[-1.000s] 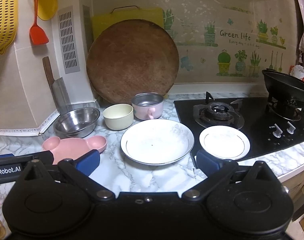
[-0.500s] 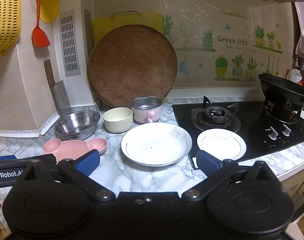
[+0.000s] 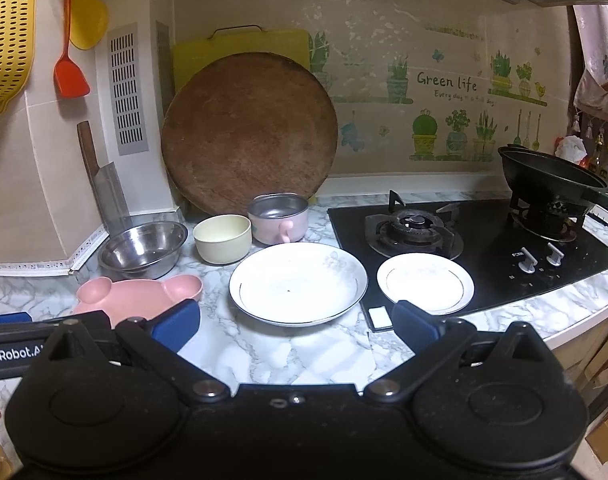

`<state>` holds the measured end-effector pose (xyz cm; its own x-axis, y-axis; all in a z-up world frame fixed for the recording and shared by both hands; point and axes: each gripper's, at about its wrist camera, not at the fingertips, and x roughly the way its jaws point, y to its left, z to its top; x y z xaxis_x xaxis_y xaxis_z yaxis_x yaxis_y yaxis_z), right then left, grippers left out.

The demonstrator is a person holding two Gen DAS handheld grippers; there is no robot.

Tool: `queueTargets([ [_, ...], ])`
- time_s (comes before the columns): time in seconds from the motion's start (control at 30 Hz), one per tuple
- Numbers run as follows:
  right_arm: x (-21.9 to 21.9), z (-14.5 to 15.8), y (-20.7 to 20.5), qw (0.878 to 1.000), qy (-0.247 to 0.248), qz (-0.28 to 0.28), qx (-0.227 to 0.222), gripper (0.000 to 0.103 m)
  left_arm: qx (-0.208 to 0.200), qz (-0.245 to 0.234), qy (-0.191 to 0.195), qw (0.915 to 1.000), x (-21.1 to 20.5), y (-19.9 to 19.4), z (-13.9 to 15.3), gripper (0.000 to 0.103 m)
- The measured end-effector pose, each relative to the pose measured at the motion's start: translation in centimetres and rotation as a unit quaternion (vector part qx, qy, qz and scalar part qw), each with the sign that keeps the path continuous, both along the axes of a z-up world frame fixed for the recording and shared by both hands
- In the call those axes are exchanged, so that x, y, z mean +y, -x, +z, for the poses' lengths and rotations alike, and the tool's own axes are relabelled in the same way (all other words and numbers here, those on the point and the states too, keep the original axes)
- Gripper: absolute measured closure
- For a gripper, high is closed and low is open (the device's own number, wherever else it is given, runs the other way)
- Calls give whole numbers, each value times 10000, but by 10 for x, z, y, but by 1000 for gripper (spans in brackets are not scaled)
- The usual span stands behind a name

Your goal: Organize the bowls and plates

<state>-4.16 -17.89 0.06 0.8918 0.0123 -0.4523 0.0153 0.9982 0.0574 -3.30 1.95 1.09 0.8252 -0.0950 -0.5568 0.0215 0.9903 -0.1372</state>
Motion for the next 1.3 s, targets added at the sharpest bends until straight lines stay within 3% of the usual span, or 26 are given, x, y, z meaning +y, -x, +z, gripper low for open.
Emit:
queueTargets([
  [0.3, -4, -1, -12, 9999, 30, 99, 26, 1, 84, 24, -95, 9999, -6, -15, -6, 2],
  [0.6, -17, -10, -54, 9991, -100, 343, 226, 1, 239, 180, -235, 9993, -20, -54, -10, 2],
  [0.87, -36, -20, -96, 9968, -238, 535, 549, 1, 532, 255, -84, 9982, -27, -93, -21, 2],
  [1.17, -74, -29, -195, 9872, 11, 986, 1255, 1, 1136, 25, 160, 9934, -41, -163, -46, 2],
  [1.3, -83, -38, -244, 9771, 150, 1247, 1717, 7, 1433, -85, 273, 9893, -51, -197, -58, 2],
])
